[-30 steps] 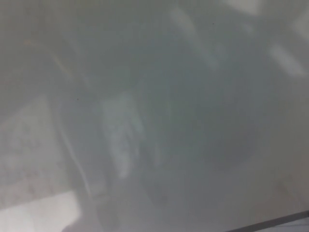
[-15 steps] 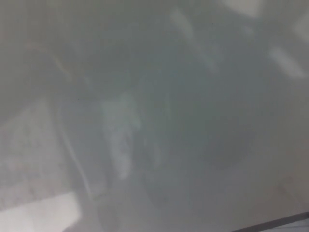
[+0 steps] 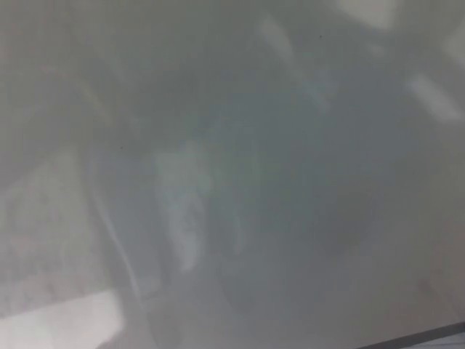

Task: A white board is being place on the right hand side and parallel to the robot and the robot uses its left hand to grab on the leftside of the whiteboard and drag the whiteboard from the right hand side to the left hand side

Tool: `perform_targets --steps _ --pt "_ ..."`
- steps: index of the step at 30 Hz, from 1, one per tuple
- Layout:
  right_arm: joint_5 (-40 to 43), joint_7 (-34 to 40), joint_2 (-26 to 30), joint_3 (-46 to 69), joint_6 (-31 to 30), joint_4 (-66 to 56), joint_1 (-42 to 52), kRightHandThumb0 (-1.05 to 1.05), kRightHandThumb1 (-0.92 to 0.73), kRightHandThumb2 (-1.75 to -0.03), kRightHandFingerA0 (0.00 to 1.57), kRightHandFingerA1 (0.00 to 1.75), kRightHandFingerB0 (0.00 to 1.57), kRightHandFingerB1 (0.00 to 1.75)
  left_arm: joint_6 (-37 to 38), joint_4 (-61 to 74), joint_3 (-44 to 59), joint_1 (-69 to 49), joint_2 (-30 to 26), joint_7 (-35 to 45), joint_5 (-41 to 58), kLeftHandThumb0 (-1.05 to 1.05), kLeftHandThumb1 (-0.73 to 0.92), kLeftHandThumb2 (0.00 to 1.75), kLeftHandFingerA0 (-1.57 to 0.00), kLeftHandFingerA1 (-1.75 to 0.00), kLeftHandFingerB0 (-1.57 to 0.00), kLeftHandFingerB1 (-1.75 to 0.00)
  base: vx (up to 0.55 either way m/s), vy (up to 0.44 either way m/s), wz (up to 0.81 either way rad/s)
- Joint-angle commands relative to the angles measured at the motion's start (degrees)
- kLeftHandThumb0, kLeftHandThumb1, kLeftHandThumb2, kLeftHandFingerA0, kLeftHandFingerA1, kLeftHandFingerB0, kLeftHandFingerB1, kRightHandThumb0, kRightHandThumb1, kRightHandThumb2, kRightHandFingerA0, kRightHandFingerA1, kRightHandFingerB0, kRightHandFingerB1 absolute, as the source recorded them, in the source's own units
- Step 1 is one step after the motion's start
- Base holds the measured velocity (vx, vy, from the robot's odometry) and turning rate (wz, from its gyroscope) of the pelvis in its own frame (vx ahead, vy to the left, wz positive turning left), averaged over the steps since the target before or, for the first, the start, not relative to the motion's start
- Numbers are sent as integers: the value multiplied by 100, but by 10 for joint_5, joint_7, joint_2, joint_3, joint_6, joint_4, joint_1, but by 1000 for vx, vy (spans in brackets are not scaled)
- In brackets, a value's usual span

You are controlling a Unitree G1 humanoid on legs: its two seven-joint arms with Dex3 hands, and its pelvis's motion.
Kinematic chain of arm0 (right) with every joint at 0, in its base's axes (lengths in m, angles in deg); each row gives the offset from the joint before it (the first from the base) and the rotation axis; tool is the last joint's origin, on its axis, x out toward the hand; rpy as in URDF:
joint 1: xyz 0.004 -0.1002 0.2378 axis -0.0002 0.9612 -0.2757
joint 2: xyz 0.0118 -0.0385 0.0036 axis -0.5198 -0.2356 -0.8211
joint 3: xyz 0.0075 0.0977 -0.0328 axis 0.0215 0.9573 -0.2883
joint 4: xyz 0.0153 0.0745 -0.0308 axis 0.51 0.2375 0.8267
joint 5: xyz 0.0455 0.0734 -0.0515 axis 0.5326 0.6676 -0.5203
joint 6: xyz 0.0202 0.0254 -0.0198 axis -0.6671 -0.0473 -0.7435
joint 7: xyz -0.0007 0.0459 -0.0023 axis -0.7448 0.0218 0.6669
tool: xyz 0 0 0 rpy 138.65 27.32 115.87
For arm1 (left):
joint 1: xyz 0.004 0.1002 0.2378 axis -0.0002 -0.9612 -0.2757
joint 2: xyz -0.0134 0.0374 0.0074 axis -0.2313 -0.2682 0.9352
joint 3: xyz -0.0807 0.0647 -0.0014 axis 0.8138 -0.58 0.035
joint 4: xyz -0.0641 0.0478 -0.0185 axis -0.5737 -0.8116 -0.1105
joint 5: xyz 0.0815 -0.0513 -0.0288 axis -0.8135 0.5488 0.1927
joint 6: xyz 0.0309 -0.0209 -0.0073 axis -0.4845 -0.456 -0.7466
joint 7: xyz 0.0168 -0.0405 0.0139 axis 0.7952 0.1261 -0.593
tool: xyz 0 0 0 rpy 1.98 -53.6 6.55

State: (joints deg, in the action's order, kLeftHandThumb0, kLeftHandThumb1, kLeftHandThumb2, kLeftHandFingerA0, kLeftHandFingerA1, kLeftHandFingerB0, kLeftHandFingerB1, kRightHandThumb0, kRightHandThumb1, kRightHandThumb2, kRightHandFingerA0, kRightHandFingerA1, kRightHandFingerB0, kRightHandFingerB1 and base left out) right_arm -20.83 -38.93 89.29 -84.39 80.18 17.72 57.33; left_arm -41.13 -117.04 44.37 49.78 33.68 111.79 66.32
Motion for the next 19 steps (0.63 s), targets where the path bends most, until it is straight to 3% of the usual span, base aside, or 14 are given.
perform_targets --steps 1,2,3,15,17,19 --pt "8 -3 4 6 11 -2 13 -55 -64 -75 96 87 54 64 48 -42 -44 5 -5 -45 -56 -77 74 93 0 -1 0 0 0 0 0" --pt "9 -5 4 6 10 -2 13 -55 -64 -74 96 87 54 63 55 -56 -53 12 -9 -56 -65 -63 87 66 0 -10 0 -15 0 0 0" --pt "10 -6 4 7 8 -2 12 -56 -65 -74 96 86 53 63 65 -73 -61 19 -15 -64 -74 -73 70 99 0 -13 0 -15 0 0 0" --pt "10 0 0 9 4 -2 19 -55 -66 -71 98 85 56 62 153 -149 -116 42 -40 -84 -116 -72 66 96 0 -17 0 -18 0 0 0" --pt "10 0 0 9 5 0 19 -55 -65 -72 99 85 56 62 156 -155 -121 44 -41 -85 -115 -73 63 93 -6 -23 -5 -18 0 0 0" --pt "12 0 -1 11 5 0 20 -55 -66 -73 99 85 57 63 168 -167 -130 51 -45 -93 -125 -66 64 97 -1 -31 0 -23 0 0 0"
